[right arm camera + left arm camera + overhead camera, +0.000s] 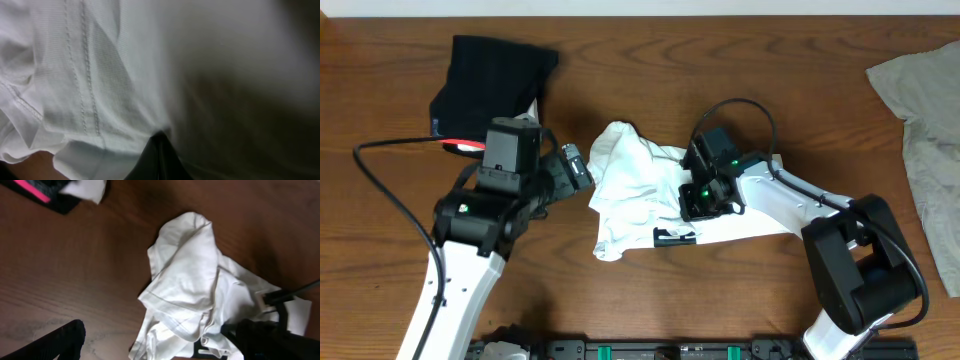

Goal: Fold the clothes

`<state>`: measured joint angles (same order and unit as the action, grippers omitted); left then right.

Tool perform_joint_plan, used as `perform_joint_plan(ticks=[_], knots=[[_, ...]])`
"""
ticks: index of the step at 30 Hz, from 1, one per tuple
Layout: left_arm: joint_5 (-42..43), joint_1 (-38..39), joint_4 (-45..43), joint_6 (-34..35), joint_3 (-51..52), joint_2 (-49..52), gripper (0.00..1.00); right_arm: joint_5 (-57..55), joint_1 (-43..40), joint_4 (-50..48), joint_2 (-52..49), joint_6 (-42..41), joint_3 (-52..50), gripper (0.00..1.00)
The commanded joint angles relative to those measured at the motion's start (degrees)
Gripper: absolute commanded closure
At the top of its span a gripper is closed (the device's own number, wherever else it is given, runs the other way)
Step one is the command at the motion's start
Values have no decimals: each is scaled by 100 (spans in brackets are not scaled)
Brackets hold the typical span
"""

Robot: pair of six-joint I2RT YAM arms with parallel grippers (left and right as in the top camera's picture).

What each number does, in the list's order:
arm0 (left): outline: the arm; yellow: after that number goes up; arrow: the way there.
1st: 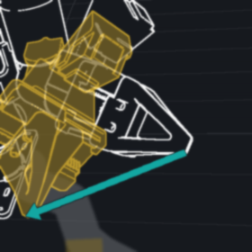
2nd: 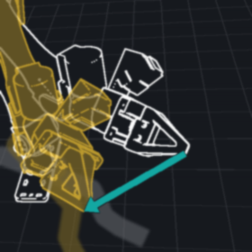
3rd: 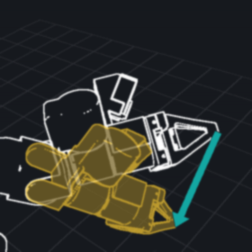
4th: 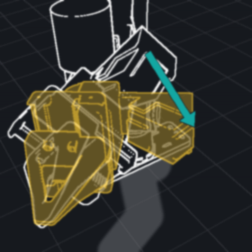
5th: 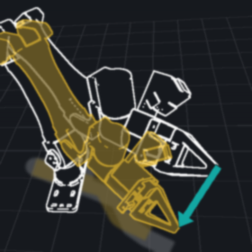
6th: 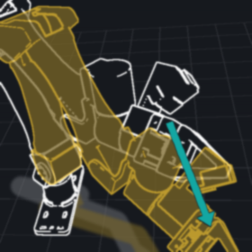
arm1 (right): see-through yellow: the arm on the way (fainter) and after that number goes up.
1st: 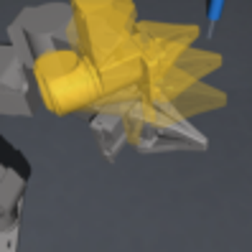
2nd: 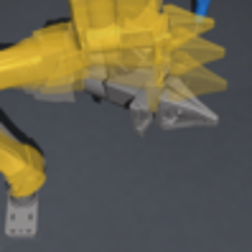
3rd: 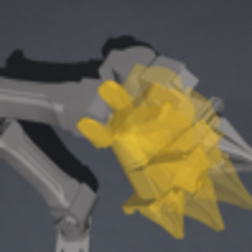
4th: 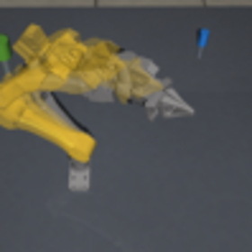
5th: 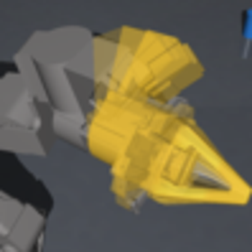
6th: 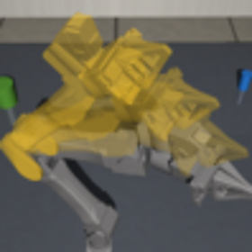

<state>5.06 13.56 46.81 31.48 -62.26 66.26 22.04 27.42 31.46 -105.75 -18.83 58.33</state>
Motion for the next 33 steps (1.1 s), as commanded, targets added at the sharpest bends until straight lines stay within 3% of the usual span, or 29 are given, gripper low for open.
perform_joint_plan(ticks=[1,7,15,24,33], knots=[[-120,-11,17,-33,79,400,2,-57,37,-92,-365,-109,-81,99],[-42,-9,-74,-39,96,1327,2,-39,24,-101,-365,-107,-81,99],[1298,-11,-817,-1008,96,2612,2,-39,24,-94,-365,-109,-81,98],[1394,-9,-881,-1379,96,3519,2,-39,24,-103,-365,-107,-81,95],[1401,214,-1016,-1388,105,3661,2,-42,24,-103,-365,-107,-81,93]])
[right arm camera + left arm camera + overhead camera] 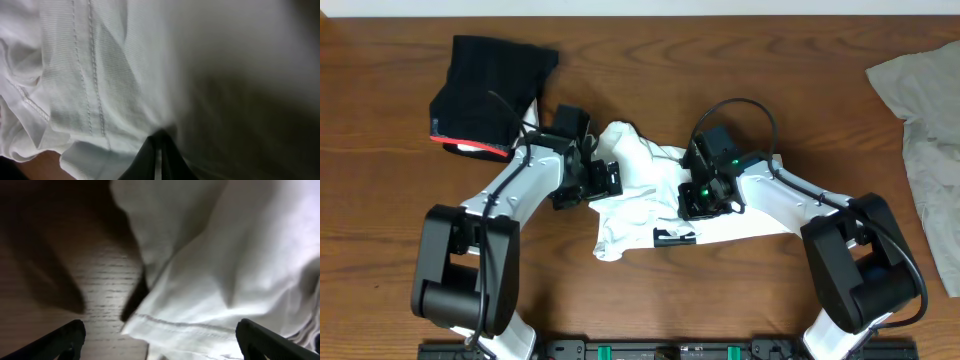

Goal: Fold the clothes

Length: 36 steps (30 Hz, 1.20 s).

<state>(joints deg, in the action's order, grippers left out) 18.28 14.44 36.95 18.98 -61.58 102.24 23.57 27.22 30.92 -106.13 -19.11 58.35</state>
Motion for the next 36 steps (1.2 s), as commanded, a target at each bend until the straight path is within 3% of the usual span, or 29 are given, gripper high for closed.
perform_joint_plan(ticks=[1,21,25,30,36], knots=[[79,173,-70,-136,48,63,2,-195,44,-48,-328,-79,-83,93],[-35,409,-326,238,348,66,1,-195,44,-33,-328,-59,-83,91],[-33,409,-522,278,568,66,8,-192,44,-31,-328,-59,-83,91],[-31,409,-697,494,892,66,35,-192,44,-33,-328,-59,-83,91],[-31,409,-708,492,933,63,94,-192,46,-33,-328,-59,-83,91]])
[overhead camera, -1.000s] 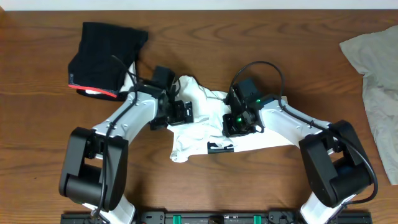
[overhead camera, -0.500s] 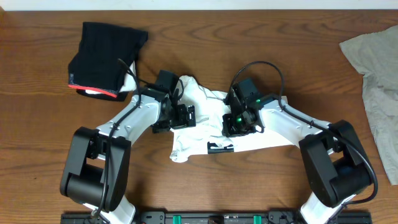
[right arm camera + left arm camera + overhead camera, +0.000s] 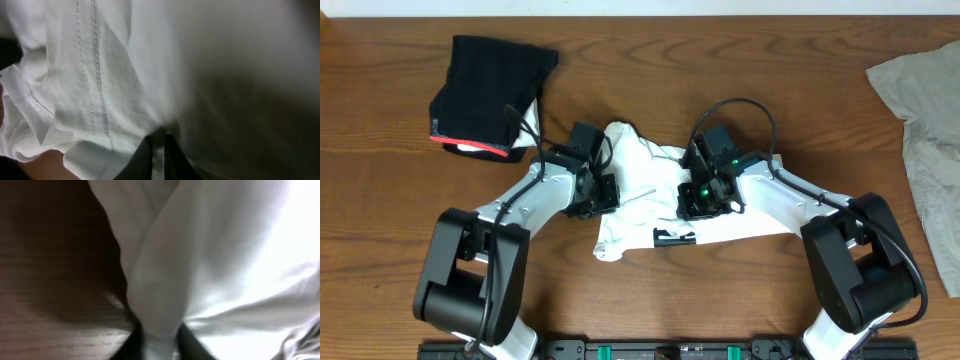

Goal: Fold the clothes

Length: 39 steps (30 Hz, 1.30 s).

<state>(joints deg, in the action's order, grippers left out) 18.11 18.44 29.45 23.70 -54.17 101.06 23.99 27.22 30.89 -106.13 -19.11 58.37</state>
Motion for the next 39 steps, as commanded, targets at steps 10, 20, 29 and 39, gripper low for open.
perform_joint_plan(ticks=[10,20,29,39], knots=[[-20,7,490,-319,-334,-81,94,-140,35,-55,-326,-39,-13,91],[-341,9,1259,-614,-990,-671,94,1019,-304,-55,-4,310,527,84],[-667,87,1650,-741,-1344,-796,94,614,-911,503,1099,356,608,82],[-1633,691,2131,-743,-1996,-796,94,-1156,-1622,1556,1311,638,459,81]])
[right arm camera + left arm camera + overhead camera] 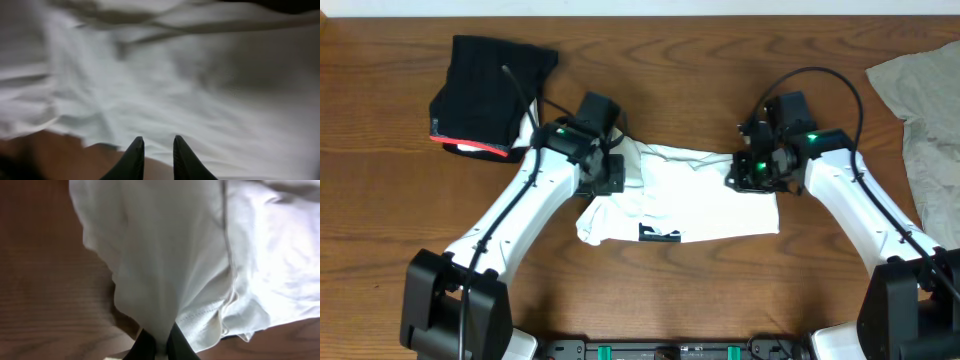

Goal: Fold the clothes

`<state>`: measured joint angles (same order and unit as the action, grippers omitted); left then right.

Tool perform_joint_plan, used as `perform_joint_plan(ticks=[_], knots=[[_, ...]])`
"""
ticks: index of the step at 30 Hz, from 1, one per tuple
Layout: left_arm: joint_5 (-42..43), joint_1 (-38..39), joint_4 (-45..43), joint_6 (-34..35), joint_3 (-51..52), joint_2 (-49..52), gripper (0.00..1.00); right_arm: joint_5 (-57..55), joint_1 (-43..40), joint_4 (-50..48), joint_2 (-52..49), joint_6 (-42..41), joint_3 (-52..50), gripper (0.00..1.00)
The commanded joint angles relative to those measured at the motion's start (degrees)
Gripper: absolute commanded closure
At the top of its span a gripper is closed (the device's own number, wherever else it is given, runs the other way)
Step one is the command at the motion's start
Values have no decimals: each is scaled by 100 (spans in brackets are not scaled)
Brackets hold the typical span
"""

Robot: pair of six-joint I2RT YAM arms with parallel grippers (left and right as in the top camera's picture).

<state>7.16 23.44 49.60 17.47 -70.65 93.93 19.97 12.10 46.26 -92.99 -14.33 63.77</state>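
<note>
A white garment [690, 195] lies pulled out wide and flat across the middle of the wooden table [650, 300], with a small black label near its front edge. My left gripper [607, 178] is at its left end, shut on a pinched fold of the white cloth [165, 255], which runs down between the jaws [159, 347]. At the garment's right end is my right gripper [745, 178]. Its fingers [135, 152] stand slightly apart just above the cloth [200, 90], with nothing between them; that view is blurred.
A folded black garment [490, 75] with a red stripe lies at the back left, close behind my left arm. A crumpled grey garment [920, 110] lies along the right edge of the table.
The white garment was bunched in the middle and now lies stretched out wide. My right gripper has moved to the right and its fingers have parted. My left gripper still holds the left end.
At first my right gripper was shut on the crumpled white garment while my left hung open, apart from it. Then the left stood open at the garment's left edge, then shut on that edge. Now the garment is spread between both grippers, the right one open.
</note>
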Motion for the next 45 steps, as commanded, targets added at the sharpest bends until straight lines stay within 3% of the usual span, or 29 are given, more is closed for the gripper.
perform_joint_plan(ticks=[1,9,21,29,38,45], knots=[[-595,247,140,-122,-409,-83,94,-826,-129,-9,-2,162,-118,82],[-828,457,442,-149,-848,-83,94,-1530,-133,-669,-2,195,-575,82],[-981,470,721,-269,-1189,-70,94,-1425,-168,-1539,-2,151,-1283,82],[-979,597,758,-304,-1180,-70,94,-1209,-164,-1606,-2,151,-1298,82],[-979,590,754,306,-918,221,94,-1025,-162,-1606,-2,153,-1298,82],[-981,654,691,315,-933,411,94,-1025,-164,-1609,-2,151,-1298,81]])
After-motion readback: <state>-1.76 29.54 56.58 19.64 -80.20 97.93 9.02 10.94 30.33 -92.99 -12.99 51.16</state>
